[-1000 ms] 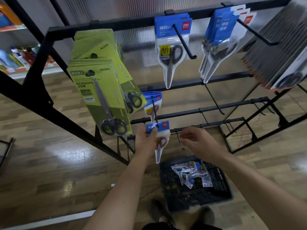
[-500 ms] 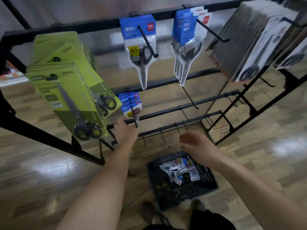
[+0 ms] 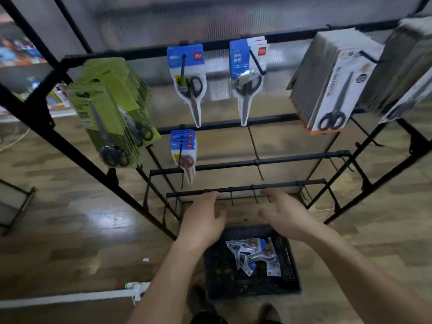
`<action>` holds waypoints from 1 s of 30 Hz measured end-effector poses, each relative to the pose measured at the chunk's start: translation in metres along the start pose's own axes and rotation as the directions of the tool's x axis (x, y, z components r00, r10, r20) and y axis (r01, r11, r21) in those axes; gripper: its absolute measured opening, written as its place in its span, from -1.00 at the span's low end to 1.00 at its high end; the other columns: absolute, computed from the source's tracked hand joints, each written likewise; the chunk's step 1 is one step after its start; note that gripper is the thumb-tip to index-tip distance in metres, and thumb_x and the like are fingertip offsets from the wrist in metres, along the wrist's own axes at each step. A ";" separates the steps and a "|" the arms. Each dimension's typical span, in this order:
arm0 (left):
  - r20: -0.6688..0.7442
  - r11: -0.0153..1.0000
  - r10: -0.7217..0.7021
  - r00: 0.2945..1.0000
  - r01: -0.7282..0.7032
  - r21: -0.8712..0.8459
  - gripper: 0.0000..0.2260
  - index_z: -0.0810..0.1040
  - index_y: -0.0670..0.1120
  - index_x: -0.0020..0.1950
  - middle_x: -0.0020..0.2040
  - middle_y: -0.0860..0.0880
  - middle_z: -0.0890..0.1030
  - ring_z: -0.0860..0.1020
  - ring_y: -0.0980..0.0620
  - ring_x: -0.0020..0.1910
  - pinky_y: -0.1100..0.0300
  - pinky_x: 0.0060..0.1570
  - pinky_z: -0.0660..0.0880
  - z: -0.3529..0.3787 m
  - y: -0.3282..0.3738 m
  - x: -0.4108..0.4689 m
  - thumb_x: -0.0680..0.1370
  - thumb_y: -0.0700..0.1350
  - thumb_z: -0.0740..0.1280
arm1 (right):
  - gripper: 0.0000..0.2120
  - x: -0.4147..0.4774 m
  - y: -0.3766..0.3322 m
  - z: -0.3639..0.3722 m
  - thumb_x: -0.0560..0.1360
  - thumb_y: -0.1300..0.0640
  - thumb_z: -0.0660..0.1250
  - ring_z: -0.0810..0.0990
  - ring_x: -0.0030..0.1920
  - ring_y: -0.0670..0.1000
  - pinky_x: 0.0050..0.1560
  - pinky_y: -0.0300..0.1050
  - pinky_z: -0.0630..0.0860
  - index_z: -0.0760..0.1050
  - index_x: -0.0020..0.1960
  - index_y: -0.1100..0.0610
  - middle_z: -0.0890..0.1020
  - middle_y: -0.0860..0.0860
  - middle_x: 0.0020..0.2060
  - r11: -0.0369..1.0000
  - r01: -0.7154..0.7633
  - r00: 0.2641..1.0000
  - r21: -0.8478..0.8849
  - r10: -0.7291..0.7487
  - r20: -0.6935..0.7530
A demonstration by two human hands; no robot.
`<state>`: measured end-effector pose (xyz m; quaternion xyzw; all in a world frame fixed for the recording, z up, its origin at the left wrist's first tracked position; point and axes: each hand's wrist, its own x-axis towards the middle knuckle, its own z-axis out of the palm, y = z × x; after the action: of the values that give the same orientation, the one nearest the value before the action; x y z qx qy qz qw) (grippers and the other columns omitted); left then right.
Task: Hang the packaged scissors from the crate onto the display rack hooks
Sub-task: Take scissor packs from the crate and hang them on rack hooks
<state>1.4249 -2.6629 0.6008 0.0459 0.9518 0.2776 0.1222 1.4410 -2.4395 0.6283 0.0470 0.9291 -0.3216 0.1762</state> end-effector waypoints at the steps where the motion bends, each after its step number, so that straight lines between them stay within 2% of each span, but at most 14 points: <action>1: -0.007 1.000 0.004 1.000 -0.004 0.018 -0.53 0.35 0.06 0.55 0.48 0.05 0.44 0.44 0.02 0.41 0.08 0.41 0.41 0.003 0.009 -0.006 0.63 0.02 0.29 | -0.41 -0.006 0.009 -0.002 0.61 -0.03 0.33 0.49 0.37 0.02 0.30 -0.10 0.44 0.24 0.58 -0.04 0.43 -0.02 0.49 1.000 0.007 1.000 -0.012 -0.007 0.009; 3: 0.002 0.998 0.023 1.000 -0.023 0.065 -0.52 0.34 0.04 0.56 0.49 0.02 0.43 0.41 0.00 0.45 0.08 0.43 0.38 0.011 0.026 -0.016 0.64 0.02 0.28 | -0.41 -0.017 0.026 -0.003 0.61 -0.02 0.34 0.46 0.40 0.02 0.32 -0.11 0.42 0.24 0.58 -0.03 0.43 0.00 0.49 1.000 -0.018 1.000 -0.022 0.018 0.014; 5: 0.024 0.991 0.048 0.999 -0.050 0.127 -0.51 0.32 0.04 0.58 0.51 0.00 0.42 0.39 -0.02 0.46 0.08 0.44 0.36 0.018 0.039 -0.023 0.65 0.02 0.27 | -0.41 -0.028 0.039 -0.002 0.61 -0.03 0.34 0.58 0.18 -0.03 0.10 -0.24 0.54 0.23 0.58 -0.03 0.49 0.01 0.42 0.997 -0.066 0.998 -0.032 0.067 0.017; 6: 0.028 0.984 0.061 0.998 -0.065 0.166 -0.51 0.31 0.04 0.58 0.50 -0.01 0.42 0.40 -0.02 0.45 0.08 0.44 0.37 0.020 0.043 -0.023 0.65 0.02 0.27 | -0.41 -0.033 0.045 -0.001 0.60 -0.04 0.33 0.60 0.02 -0.08 -0.06 -0.30 0.55 0.23 0.57 -0.03 0.53 0.02 0.36 0.995 -0.092 0.995 -0.034 0.093 0.023; 7: 0.026 0.976 0.076 0.997 -0.080 0.201 -0.51 0.32 0.04 0.58 0.49 -0.01 0.43 0.41 -0.03 0.44 0.07 0.42 0.38 0.022 0.046 -0.022 0.65 0.03 0.27 | -0.41 -0.036 0.050 0.001 0.59 -0.04 0.33 0.59 -0.05 -0.10 -0.13 -0.29 0.56 0.24 0.57 -0.04 0.56 0.02 0.32 0.993 -0.109 0.994 -0.041 0.110 0.019; 8: 0.026 0.970 0.092 0.995 -0.096 0.226 -0.51 0.32 0.04 0.58 0.48 -0.01 0.44 0.42 -0.03 0.42 0.06 0.41 0.39 0.024 0.047 -0.020 0.65 0.03 0.27 | -0.40 -0.038 0.055 0.004 0.57 -0.05 0.34 0.61 0.00 -0.06 -0.07 -0.21 0.59 0.25 0.56 -0.04 0.55 0.02 0.33 0.991 -0.118 0.993 -0.062 0.118 0.002; 10: 0.060 0.958 0.126 0.990 -0.137 0.250 -0.51 0.32 0.03 0.58 0.49 0.00 0.44 0.42 -0.03 0.43 0.04 0.41 0.40 0.031 0.046 -0.015 0.64 0.03 0.26 | -0.37 -0.042 0.063 0.010 0.53 -0.07 0.34 0.55 0.28 0.05 0.18 -0.06 0.54 0.27 0.55 -0.02 0.49 0.01 0.42 0.984 -0.137 0.990 -0.114 0.133 -0.044; 12: 0.115 0.953 0.147 0.982 -0.172 0.250 -0.50 0.30 0.03 0.59 0.51 0.02 0.41 0.41 -0.01 0.45 0.03 0.43 0.39 0.039 0.042 -0.010 0.65 0.04 0.25 | -0.37 -0.045 0.066 0.018 0.52 -0.08 0.34 0.48 0.37 0.07 0.24 -0.04 0.49 0.29 0.55 0.00 0.46 0.00 0.45 0.979 -0.167 0.985 -0.117 0.161 -0.056; 17: 0.211 0.929 0.217 0.953 -0.268 0.254 -0.55 0.34 0.02 0.54 0.47 0.03 0.44 0.42 -0.03 0.41 0.03 0.38 0.39 0.068 0.020 0.005 0.66 0.05 0.25 | -0.47 -0.035 0.077 0.045 0.53 -0.05 0.34 0.46 0.37 0.14 0.30 0.05 0.48 0.35 0.46 0.01 0.45 0.03 0.42 0.952 -0.270 0.962 -0.143 0.263 -0.068; 20: 0.267 0.931 0.211 0.940 -0.276 0.238 -0.59 0.37 0.02 0.50 0.41 0.02 0.47 0.43 -0.04 0.36 0.03 0.30 0.39 0.090 0.004 0.009 0.65 0.03 0.25 | -0.48 -0.027 0.090 0.069 0.55 -0.05 0.31 0.44 0.39 0.13 0.31 0.05 0.46 0.33 0.48 0.00 0.44 0.01 0.44 0.943 -0.298 0.955 -0.150 0.293 -0.054; 22: 0.291 0.927 0.182 0.939 -0.262 0.267 -0.59 0.38 0.01 0.49 0.39 0.00 0.49 0.45 -0.07 0.34 0.02 0.30 0.41 0.105 -0.008 0.009 0.64 0.02 0.26 | -0.51 -0.022 0.100 0.084 0.57 -0.06 0.29 0.44 0.38 0.13 0.29 0.05 0.46 0.35 0.46 0.00 0.44 0.01 0.42 0.943 -0.290 0.956 -0.166 0.293 -0.007; 25: 0.308 0.900 0.145 0.940 -0.255 0.353 -0.57 0.39 -0.02 0.49 0.39 -0.05 0.48 0.43 -0.11 0.37 -0.03 0.35 0.41 0.131 -0.027 0.004 0.63 0.03 0.27 | -0.41 -0.009 0.121 0.106 0.55 -0.05 0.29 0.42 0.41 0.16 0.31 0.05 0.44 0.28 0.54 0.01 0.40 0.02 0.47 0.937 -0.275 0.951 -0.217 0.298 0.083; 30: 0.331 0.910 0.004 0.944 -0.140 0.390 -0.54 0.37 -0.02 0.52 0.43 -0.05 0.47 0.41 -0.12 0.41 -0.05 0.37 0.39 0.193 -0.068 -0.020 0.62 0.02 0.27 | -0.42 0.020 0.173 0.157 0.56 -0.04 0.31 0.44 0.38 0.20 0.29 0.07 0.46 0.28 0.52 0.06 0.42 0.09 0.45 0.934 -0.178 0.932 -0.311 0.261 0.253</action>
<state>1.4932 -2.6236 0.4106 0.1508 0.9533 0.0657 0.2533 1.5033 -2.4005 0.4055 0.0784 0.9182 -0.1671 0.3505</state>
